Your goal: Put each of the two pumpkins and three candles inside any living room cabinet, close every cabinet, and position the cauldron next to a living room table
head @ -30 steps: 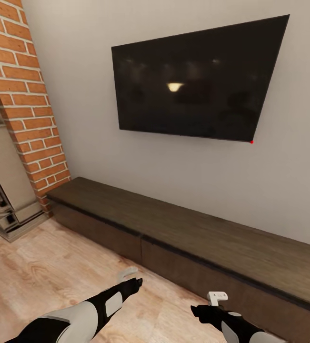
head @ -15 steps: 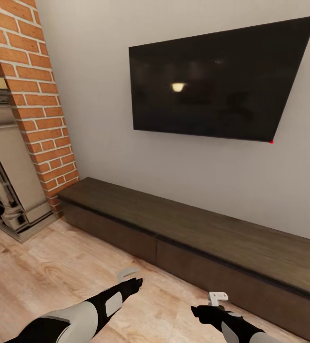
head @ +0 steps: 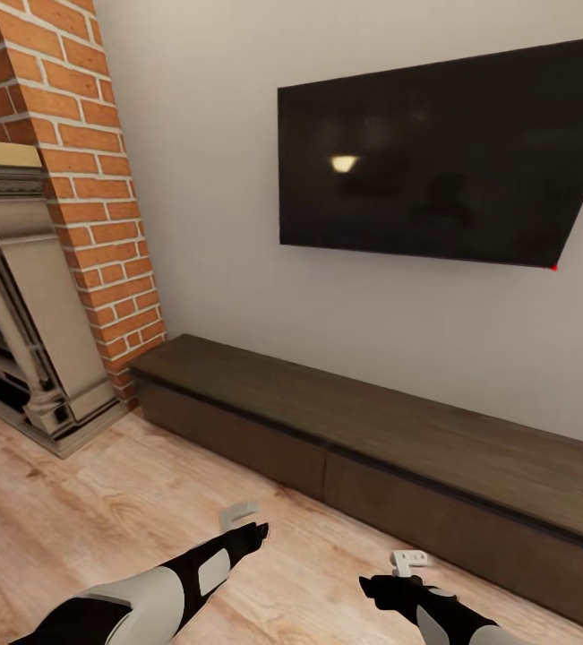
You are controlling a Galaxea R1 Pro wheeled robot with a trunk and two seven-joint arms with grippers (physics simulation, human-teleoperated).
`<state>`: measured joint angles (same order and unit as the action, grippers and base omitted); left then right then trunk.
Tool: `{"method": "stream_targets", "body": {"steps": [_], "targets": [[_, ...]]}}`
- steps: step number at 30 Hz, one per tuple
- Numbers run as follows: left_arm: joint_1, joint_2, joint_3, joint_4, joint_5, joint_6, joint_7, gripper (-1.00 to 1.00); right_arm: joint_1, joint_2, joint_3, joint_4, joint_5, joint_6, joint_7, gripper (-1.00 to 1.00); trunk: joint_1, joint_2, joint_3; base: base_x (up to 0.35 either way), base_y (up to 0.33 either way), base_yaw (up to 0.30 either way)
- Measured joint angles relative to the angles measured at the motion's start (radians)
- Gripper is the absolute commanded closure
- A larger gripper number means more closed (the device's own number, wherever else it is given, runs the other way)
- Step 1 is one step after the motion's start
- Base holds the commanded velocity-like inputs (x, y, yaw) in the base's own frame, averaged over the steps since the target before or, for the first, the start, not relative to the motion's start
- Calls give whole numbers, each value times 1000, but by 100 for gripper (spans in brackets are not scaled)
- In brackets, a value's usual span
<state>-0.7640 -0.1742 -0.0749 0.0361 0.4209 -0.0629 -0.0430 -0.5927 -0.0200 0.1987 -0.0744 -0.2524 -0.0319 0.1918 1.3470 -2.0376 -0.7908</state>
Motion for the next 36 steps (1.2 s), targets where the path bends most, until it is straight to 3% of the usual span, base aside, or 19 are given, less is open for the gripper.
{"method": "stream_targets", "body": {"steps": [22, 36], "targets": [[0, 0, -1, 0, 0, 0, 0, -100, 0, -1, -2, -1, -1, 0, 0, -100, 0, 0, 15, 148, 327, -205], [0, 0, -1, 0, 0, 0, -1, -100, 0, -1, -2, -1, -1, 0, 0, -100, 0, 0, 27, 22, 327, -248]]}}
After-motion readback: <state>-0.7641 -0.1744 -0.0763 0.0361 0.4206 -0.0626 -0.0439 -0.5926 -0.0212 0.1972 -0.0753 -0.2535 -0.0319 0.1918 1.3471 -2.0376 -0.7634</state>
